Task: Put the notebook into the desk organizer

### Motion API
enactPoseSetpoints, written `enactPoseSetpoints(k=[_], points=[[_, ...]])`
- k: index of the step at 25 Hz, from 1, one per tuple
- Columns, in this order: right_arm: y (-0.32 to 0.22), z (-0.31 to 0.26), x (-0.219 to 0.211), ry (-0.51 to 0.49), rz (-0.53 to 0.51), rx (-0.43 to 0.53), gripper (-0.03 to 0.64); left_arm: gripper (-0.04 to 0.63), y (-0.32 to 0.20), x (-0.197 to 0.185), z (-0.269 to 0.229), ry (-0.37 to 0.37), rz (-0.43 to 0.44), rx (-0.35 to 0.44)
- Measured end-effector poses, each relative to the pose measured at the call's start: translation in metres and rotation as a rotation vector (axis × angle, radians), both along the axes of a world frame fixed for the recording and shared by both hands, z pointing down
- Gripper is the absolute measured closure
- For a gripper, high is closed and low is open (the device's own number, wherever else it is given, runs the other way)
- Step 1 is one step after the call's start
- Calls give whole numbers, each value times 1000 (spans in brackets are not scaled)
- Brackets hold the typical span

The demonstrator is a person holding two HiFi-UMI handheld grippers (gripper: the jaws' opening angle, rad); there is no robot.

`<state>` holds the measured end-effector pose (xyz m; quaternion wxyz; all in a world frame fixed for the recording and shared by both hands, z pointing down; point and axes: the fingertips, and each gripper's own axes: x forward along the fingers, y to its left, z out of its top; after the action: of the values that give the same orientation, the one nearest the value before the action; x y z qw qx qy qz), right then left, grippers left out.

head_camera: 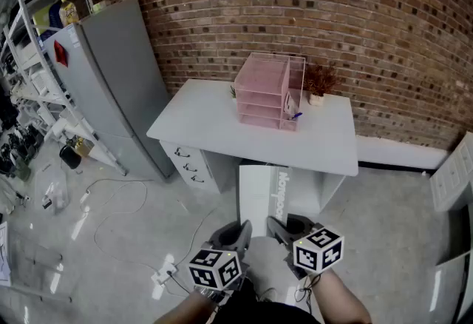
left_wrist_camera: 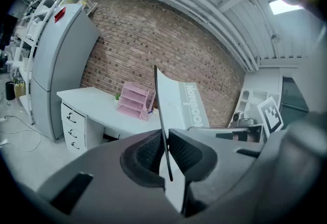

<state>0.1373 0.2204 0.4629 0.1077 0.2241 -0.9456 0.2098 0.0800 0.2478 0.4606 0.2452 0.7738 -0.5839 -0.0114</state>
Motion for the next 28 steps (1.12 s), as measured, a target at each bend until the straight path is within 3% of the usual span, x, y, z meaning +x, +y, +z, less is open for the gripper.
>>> enactPoseSetpoints(k=[17,28], points=[[-9,14,-6,-3,-4,-30,569,569,-8,-8,12,12,-12,-20],[-36,23,-38,9,-16,-74,569,569,-34,-39,21,30,-26,-49]])
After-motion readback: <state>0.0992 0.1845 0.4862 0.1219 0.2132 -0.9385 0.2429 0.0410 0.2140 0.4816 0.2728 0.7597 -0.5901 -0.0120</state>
